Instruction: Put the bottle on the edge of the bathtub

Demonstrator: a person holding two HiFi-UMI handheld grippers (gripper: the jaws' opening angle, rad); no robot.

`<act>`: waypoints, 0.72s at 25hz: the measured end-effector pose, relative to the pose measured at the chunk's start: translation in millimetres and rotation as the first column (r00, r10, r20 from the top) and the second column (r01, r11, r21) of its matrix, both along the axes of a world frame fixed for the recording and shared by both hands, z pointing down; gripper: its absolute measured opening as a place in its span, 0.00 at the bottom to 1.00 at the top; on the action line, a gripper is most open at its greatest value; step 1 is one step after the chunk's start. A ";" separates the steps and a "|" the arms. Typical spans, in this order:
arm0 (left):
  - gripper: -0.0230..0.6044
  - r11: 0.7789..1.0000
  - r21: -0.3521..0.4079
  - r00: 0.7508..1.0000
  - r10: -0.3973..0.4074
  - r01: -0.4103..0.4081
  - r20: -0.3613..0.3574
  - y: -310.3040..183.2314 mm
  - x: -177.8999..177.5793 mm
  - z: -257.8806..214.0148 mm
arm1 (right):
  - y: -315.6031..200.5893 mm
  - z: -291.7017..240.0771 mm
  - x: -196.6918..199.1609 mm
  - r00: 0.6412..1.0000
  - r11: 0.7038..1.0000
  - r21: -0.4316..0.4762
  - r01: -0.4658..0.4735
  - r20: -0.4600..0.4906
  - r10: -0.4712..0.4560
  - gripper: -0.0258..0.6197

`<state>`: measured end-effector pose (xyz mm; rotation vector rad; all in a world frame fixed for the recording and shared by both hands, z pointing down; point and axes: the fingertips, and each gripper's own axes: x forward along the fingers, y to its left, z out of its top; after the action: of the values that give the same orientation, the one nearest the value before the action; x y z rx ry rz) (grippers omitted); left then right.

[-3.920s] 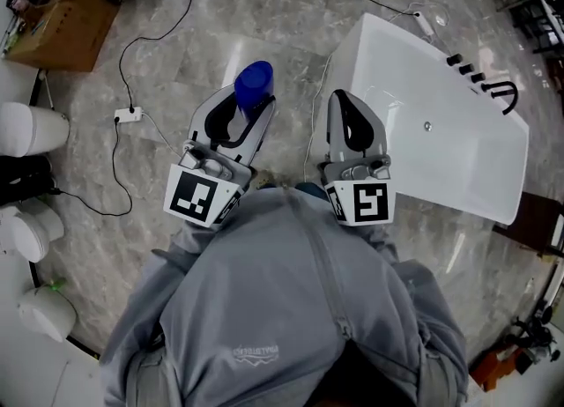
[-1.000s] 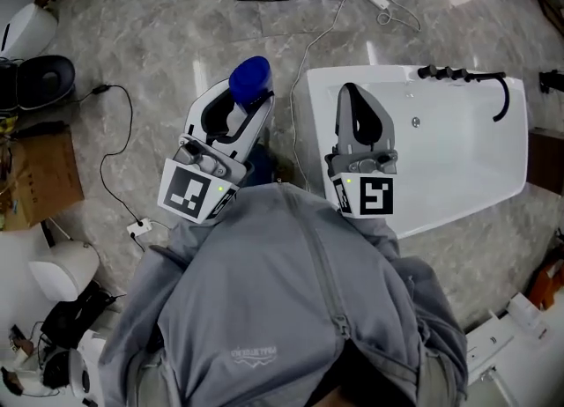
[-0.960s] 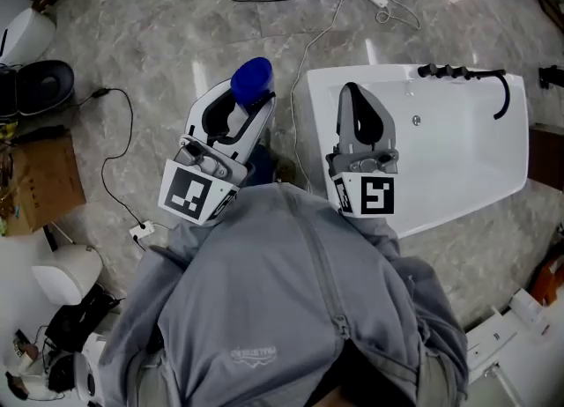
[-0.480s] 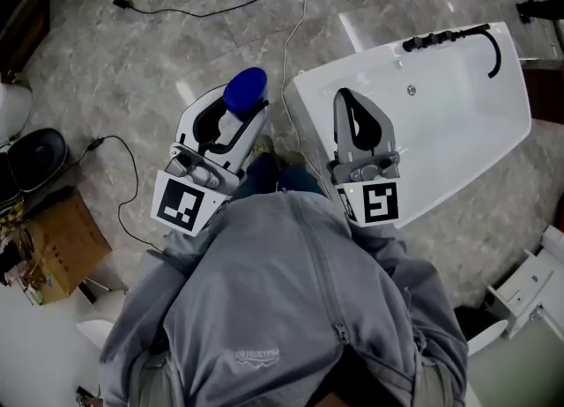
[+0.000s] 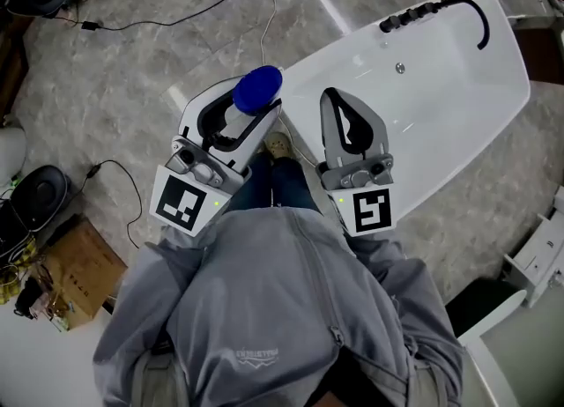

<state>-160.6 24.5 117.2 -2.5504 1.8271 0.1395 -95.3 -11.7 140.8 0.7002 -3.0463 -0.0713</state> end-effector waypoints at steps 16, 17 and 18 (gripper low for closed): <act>0.27 0.989 0.007 0.987 0.144 -0.145 0.069 -96.8 42.9 96.8 | -73.8 95.4 31.0 0.991 0.989 -0.058 -0.133 -0.001 0.133 0.04; 0.27 0.989 0.004 0.986 0.150 -0.151 0.069 -99.8 45.5 105.4 | -76.2 104.2 33.3 0.990 0.988 -0.063 -0.139 -0.009 0.138 0.04; 0.27 0.988 0.002 0.986 0.156 -0.156 0.068 -103.0 47.4 113.3 | -78.7 113.3 35.1 0.989 0.987 -0.069 -0.145 -0.017 0.144 0.04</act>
<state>-113.3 -78.5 230.4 -2.6564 1.6011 0.0592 -60.2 -90.4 254.1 0.9083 -2.9596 0.0337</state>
